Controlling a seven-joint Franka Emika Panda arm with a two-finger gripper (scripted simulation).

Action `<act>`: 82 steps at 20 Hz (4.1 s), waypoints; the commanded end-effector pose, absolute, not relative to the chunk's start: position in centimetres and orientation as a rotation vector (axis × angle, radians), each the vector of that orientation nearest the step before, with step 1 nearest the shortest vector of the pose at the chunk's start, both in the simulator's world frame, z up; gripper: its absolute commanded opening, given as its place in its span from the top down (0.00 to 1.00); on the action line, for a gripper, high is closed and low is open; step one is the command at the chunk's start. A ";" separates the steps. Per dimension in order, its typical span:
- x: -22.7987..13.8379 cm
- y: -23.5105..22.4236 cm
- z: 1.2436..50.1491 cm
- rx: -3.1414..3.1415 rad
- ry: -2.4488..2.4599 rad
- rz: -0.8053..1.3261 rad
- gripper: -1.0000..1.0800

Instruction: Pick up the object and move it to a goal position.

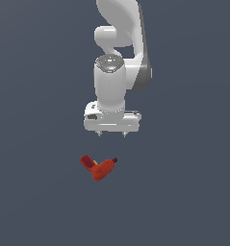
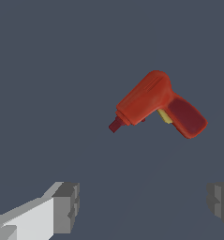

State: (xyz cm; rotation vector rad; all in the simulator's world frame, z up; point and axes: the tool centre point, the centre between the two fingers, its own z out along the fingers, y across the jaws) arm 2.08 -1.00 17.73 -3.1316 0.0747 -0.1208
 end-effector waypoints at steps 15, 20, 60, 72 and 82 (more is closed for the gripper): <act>2.8 0.5 18.4 -3.136 0.047 -0.143 0.00; 3.3 0.4 17.6 -3.151 0.115 -0.124 0.00; 9.2 -1.4 6.4 -3.349 1.343 -0.243 0.00; 9.8 -1.2 5.6 -3.345 1.481 -0.346 0.00; 9.7 -2.6 3.4 -3.345 1.481 -0.345 0.00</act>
